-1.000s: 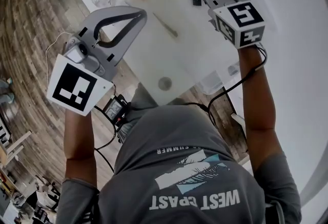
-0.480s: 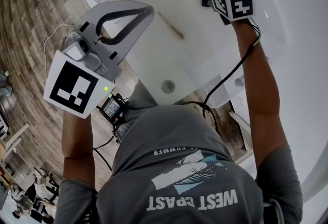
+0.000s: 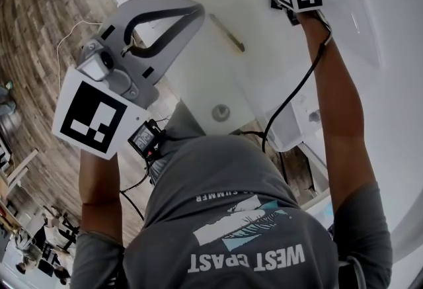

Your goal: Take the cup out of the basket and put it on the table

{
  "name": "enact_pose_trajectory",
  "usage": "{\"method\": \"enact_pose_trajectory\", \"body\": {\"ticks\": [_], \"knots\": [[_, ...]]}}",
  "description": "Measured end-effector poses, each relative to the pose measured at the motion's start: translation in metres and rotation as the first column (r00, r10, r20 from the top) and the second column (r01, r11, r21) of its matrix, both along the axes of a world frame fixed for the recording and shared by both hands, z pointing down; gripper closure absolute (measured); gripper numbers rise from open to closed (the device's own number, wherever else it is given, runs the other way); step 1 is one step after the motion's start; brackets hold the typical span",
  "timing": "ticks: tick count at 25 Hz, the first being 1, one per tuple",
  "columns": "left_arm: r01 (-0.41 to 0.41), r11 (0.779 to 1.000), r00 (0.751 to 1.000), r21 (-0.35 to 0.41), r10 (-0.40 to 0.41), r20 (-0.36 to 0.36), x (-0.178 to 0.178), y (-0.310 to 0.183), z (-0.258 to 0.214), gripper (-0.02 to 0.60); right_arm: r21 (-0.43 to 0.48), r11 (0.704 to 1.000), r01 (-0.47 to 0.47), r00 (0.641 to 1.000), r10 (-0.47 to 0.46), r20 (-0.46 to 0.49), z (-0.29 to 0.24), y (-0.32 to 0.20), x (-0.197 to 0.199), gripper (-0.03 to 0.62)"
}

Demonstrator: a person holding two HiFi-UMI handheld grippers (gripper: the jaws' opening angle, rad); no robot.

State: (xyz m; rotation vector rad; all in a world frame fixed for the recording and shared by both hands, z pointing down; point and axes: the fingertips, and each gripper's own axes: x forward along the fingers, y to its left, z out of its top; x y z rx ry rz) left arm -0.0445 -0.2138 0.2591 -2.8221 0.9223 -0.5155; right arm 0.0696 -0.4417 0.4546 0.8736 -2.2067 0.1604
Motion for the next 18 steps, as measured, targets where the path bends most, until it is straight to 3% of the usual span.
{"method": "enact_pose_trajectory", "body": {"ticks": [18], "knots": [[0.011,1.0,1.0,-0.027,-0.011,-0.003,-0.005,-0.012,0.011,0.571,-0.108,0.992,-0.069,0.995,0.06,-0.08,0.062,-0.021,0.011,0.5]]}}
